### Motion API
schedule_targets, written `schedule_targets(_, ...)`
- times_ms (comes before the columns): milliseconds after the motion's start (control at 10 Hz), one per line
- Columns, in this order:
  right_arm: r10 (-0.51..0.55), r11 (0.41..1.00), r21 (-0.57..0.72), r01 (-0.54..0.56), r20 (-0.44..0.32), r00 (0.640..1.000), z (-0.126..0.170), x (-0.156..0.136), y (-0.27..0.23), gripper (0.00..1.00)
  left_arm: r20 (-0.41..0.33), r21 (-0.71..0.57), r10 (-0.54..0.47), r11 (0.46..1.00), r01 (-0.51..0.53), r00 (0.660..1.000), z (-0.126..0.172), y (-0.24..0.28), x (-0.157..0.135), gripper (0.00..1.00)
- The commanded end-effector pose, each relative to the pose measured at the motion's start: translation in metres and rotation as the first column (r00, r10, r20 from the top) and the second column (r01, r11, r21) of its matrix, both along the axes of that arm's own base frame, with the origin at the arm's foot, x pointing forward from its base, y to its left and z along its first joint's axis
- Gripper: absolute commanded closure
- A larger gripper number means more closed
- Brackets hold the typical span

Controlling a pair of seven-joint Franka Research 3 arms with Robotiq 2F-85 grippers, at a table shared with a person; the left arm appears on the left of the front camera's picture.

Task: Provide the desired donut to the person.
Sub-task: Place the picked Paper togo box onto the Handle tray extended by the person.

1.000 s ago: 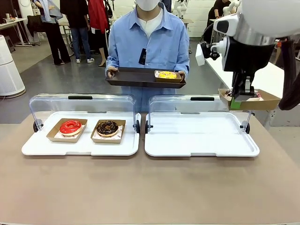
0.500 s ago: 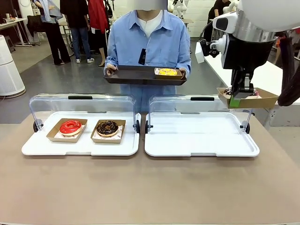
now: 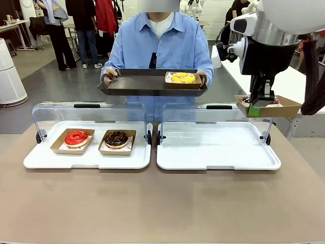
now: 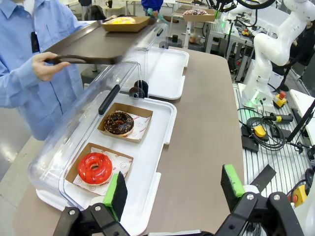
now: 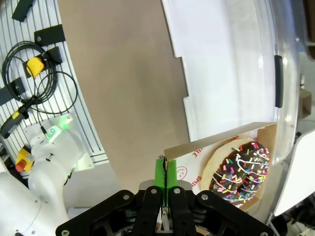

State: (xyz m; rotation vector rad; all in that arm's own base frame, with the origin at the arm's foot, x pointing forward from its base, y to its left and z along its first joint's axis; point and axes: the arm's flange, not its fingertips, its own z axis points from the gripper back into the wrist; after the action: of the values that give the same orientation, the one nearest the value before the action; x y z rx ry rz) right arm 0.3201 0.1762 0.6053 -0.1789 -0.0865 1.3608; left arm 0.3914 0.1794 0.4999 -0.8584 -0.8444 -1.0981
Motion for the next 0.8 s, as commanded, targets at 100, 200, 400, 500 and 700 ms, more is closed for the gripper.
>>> schedule_targets(100, -0.016, 1.0, -0.005, 0.016, 0.002, 1.0, -0.001, -0.002, -0.001, 1.0, 0.025, -0.014, -0.006, 1.0, 0.007, 1.0, 0.0, 0.001, -0.002, 0.0)
schedule_targets(200, -0.016, 1.0, -0.005, 0.016, 0.002, 1.0, -0.001, -0.002, -0.001, 1.0, 0.025, -0.014, -0.006, 1.0, 0.007, 1.0, 0.0, 0.001, -0.002, 0.0)
schedule_targets(400, -0.016, 1.0, -0.005, 0.016, 0.002, 1.0, -0.001, -0.002, -0.001, 1.0, 0.025, -0.014, -0.006, 1.0, 0.007, 1.0, 0.0, 0.001, -0.002, 0.0)
schedule_targets(500, -0.016, 1.0, -0.005, 0.016, 0.002, 1.0, -0.001, -0.002, -0.001, 1.0, 0.025, -0.014, -0.006, 1.0, 0.007, 1.0, 0.0, 0.001, -0.002, 0.0)
schedule_targets(700, 0.042, 0.998, -0.055, -0.036, 0.116, 0.992, 0.033, -0.008, 0.027, 0.99, 0.025, -0.014, -0.006, 1.0, 0.007, 1.0, 0.0, 0.001, -0.002, 0.0)
